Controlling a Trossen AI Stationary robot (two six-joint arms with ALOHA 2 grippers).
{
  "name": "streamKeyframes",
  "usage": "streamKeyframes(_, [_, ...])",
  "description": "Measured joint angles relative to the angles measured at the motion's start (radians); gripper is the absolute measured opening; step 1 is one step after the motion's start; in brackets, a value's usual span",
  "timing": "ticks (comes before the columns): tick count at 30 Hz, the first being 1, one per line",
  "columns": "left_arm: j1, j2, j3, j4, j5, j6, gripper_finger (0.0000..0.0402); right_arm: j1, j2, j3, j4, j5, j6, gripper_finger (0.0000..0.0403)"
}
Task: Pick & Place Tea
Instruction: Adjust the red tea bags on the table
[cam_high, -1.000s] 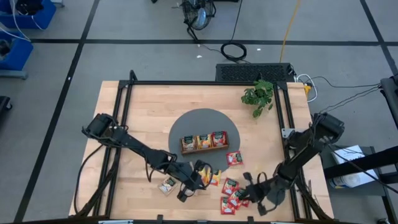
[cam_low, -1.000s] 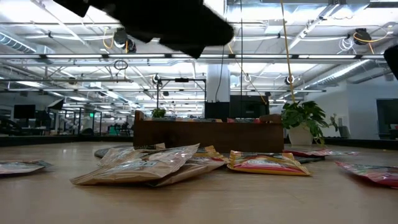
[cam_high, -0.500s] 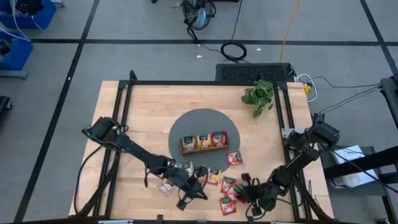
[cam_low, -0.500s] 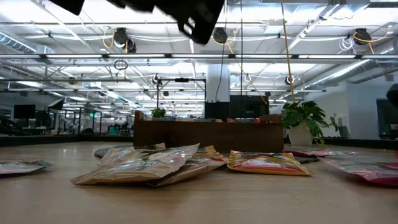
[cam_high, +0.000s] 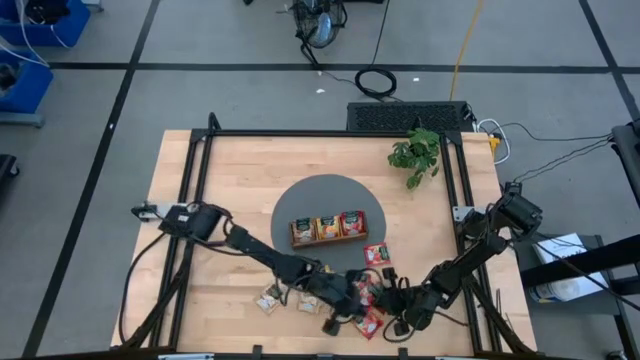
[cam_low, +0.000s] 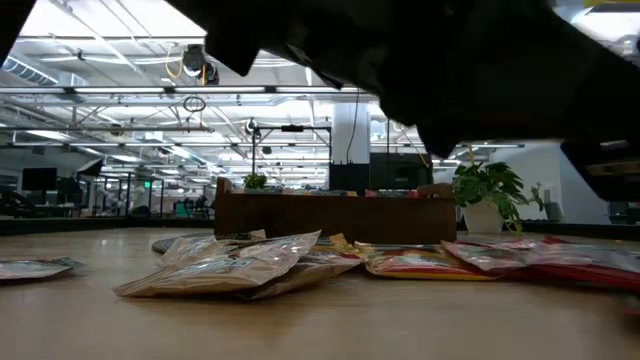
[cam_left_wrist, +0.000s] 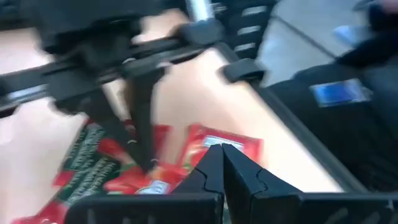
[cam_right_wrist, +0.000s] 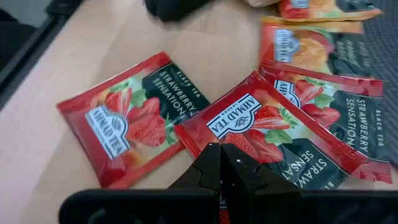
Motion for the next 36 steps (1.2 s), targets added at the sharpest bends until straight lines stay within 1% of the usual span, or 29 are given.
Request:
streamKeyframes(5, [-0.007, 0.003, 0.007, -0.071, -0.151, -0.036, 0.0022, -0.035, 0.002, -0.001, 0.045, -0.001, -0.034, 0.0])
streamKeyframes(7, [-0.011, 0.003, 0.007, -0.103, -0.19, -0.038, 0.0026, -0.041, -0.002, -0.003, 0.086, -0.002, -0.067, 0.0])
streamKeyframes(10, [-0.01, 0.003, 0.007, -0.129, -0.197, -0.04, 0.0026, -0.041, -0.038, -0.003, 0.143, -0.002, -0.084, 0.0])
streamKeyframes(13, [-0.011, 0.003, 0.007, -0.18, -0.208, -0.045, 0.0016, -0.034, -0.089, -0.002, 0.153, 0.001, -0.072, 0.0])
streamKeyframes(15, [-0.013, 0.003, 0.007, -0.228, -0.246, -0.058, 0.0007, -0.03, -0.128, -0.002, 0.147, 0.035, -0.043, 0.0])
streamKeyframes(17, [-0.019, 0.003, 0.007, -0.274, -0.308, -0.066, 0.0004, -0.025, -0.162, -0.001, 0.116, 0.09, -0.004, 0.0])
streamKeyframes(20, [-0.03, 0.003, 0.006, -0.308, -0.361, -0.062, 0.0013, -0.025, -0.196, -0.001, 0.01, 0.153, 0.084, 0.0])
streamKeyframes(22, [-0.034, 0.003, 0.006, -0.307, -0.362, -0.057, 0.0022, -0.037, -0.211, -0.001, -0.065, 0.14, 0.176, 0.0])
streamKeyframes(26, [-0.036, 0.003, 0.006, -0.306, -0.361, -0.046, 0.0025, -0.066, -0.216, -0.002, -0.159, 0.06, 0.292, 0.0])
streamKeyframes(28, [-0.038, 0.003, 0.006, -0.306, -0.362, -0.033, 0.0019, -0.077, -0.217, -0.001, -0.162, 0.022, 0.303, 0.0003])
streamKeyframes(30, [-0.044, 0.003, 0.006, -0.294, -0.369, -0.004, 0.0009, -0.08, -0.217, -0.001, -0.163, 0.003, 0.301, 0.0012])
streamKeyframes(32, [-0.056, -0.007, 0.006, -0.277, -0.398, 0.045, 0.0004, -0.08, -0.217, -0.001, -0.163, -0.001, 0.288, 0.0026])
streamKeyframes(34, [-0.064, -0.021, 0.006, -0.226, -0.418, 0.075, 0.0008, -0.077, -0.218, -0.001, -0.171, -0.002, 0.283, 0.0041])
streamKeyframes(36, [-0.066, -0.029, 0.008, -0.17, -0.431, 0.095, 0.0017, -0.078, -0.217, -0.001, -0.206, -0.004, 0.312, 0.0054])
